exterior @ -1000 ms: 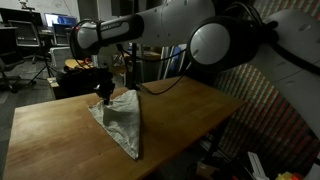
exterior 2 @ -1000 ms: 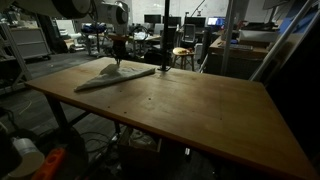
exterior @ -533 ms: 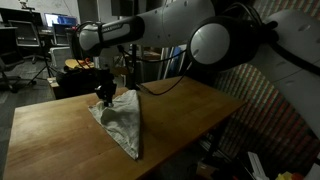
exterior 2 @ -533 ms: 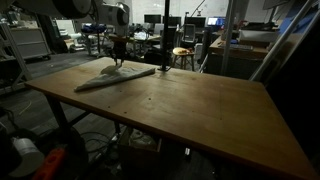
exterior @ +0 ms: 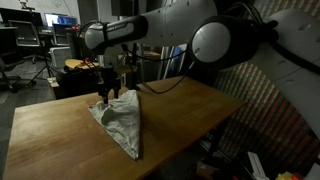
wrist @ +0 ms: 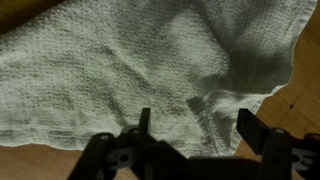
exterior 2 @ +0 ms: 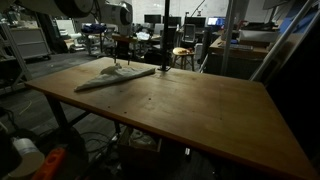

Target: Fold the towel twice diagonally

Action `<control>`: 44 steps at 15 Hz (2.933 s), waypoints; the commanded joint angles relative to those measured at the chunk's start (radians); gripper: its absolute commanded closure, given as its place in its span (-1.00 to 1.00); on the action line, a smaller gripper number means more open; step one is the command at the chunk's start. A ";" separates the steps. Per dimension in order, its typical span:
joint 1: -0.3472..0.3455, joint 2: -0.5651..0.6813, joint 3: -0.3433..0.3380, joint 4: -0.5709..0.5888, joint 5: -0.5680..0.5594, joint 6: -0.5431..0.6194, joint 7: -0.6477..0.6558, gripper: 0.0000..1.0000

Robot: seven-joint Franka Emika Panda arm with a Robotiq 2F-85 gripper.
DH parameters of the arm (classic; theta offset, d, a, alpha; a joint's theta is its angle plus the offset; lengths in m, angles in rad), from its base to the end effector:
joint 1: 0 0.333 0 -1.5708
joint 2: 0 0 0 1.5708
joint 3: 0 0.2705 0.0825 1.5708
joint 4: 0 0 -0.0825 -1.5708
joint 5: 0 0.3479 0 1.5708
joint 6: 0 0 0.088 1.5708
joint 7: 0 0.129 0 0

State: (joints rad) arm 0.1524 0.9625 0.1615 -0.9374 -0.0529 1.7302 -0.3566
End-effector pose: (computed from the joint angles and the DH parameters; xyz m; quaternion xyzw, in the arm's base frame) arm 0.6686 0.1728 0.2479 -0.9476 -0.3063 0.0787 0.0447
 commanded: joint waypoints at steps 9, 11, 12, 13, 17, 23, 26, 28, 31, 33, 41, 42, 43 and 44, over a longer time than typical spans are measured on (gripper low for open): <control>-0.161 -0.090 -0.030 -0.120 0.001 0.149 -0.054 -1.00; -0.180 -0.096 -0.042 -0.125 0.019 0.184 -0.048 -1.00; -0.188 -0.095 -0.046 -0.125 0.021 0.203 -0.038 -1.00; -0.196 -0.093 -0.050 -0.117 0.024 0.218 -0.032 -1.00; -0.211 -0.091 -0.058 -0.117 0.029 0.279 -0.016 -1.00; -0.215 -0.071 -0.052 -0.113 0.068 0.301 0.030 -1.00; -0.212 -0.063 -0.052 -0.116 0.079 0.322 0.043 -1.00; -0.207 -0.057 -0.055 -0.118 0.081 0.340 0.052 -1.00; -0.206 -0.046 -0.057 -0.124 0.082 0.370 0.069 -1.00; -0.209 -0.038 -0.058 -0.131 0.084 0.388 0.081 -1.00; -0.212 0.024 -0.058 -0.107 0.082 0.426 0.100 -1.00; -0.213 0.029 -0.059 -0.101 0.081 0.425 0.100 -1.00; -0.214 0.026 -0.058 -0.103 0.081 0.424 0.098 -1.00; -0.215 0.028 -0.058 -0.098 0.081 0.422 0.097 -1.00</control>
State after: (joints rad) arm -0.0632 0.9805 0.1097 -1.0651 0.0096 2.1447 -0.2596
